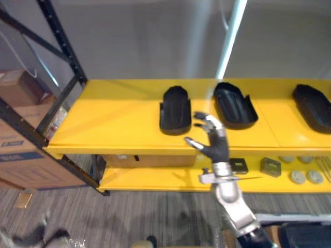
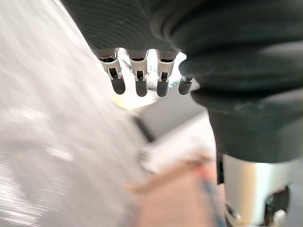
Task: Walk over and take plastic housings, then place them on the shelf
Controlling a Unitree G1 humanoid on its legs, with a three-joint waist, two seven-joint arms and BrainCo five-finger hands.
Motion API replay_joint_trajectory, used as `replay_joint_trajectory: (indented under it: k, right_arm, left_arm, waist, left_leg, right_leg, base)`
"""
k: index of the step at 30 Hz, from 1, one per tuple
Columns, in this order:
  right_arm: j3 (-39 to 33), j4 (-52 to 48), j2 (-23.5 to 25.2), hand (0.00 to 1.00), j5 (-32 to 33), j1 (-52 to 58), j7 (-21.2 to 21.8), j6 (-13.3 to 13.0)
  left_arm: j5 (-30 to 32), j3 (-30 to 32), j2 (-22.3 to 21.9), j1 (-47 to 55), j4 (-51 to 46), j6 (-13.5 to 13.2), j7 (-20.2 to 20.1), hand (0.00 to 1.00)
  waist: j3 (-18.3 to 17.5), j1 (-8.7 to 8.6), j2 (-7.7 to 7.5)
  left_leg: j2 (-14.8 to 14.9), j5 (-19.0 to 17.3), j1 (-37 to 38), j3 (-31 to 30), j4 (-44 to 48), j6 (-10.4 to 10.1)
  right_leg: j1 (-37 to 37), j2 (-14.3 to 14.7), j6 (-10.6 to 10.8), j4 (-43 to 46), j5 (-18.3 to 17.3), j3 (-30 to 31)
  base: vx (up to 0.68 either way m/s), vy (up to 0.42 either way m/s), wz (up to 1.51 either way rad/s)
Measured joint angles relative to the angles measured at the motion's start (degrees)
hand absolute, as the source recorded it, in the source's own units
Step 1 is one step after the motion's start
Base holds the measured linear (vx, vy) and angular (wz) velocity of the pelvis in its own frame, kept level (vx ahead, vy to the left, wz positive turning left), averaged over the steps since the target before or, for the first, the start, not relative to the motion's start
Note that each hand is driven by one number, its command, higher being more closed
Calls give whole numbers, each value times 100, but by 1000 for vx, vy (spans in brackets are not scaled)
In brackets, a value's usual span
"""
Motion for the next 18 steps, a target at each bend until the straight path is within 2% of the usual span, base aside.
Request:
replay_joint_trajectory:
  k: [2, 7, 12, 14, 16, 18]
  right_arm:
    - [247, 188, 74, 100, 6, -134, 1, 104]
    - [568, 586, 264, 100, -11, -266, -157, 354]
    - [553, 907, 289, 100, -163, -268, -807, 601]
    - [536, 908, 316, 100, -325, -278, -1072, 632]
    - [515, 916, 333, 100, -486, -344, -1339, 769]
    - [395, 1010, 338, 100, -562, -455, -1454, 808]
  left_arm:
    - [2, 4, -28, 76, 349, -14, -215, 0]
    - [8, -68, -188, 96, 988, -29, -761, 0]
    - [0, -178, -225, -65, 1139, -75, -1036, 0]
    - [5, -350, -227, -162, 1135, -130, -1095, 0]
    - [7, -596, -216, -260, 1125, -265, -1214, 0]
    - [7, -762, -216, -378, 1123, -275, -1275, 0]
  waist:
    - [16, 65, -46]
    - [85, 63, -30]
    - [401, 65, -17]
    - [561, 64, 30]
    - [637, 58, 52]
    - [778, 62, 110]
  left_leg:
    - [11, 2, 1, -10, 1, -4]
    - [16, 16, -5, 10, -2, -24]
    - [11, 20, -14, 10, -5, -35]
    - [-5, 19, -25, 13, -8, -32]
    - [-17, 28, -145, 13, 11, -16]
    - [-36, 35, -157, 3, 18, -7]
  right_leg:
    - [2, 10, -4, -28, 0, -4]
    - [-9, 7, -44, -45, -2, 9]
    - [-30, -8, -7, -22, 16, 7]
    - [-48, -28, 12, -18, 19, 6]
    - [-175, -42, 23, 55, 33, 3]
    - [-180, -56, 33, 70, 38, 3]
  base:
    - [-61, -1, 12]
    - [-51, 2, -4]
    - [-14, -1, 0]
    - [0, 0, 0]
    - [45, 11, 2]
    - [55, 9, 4]
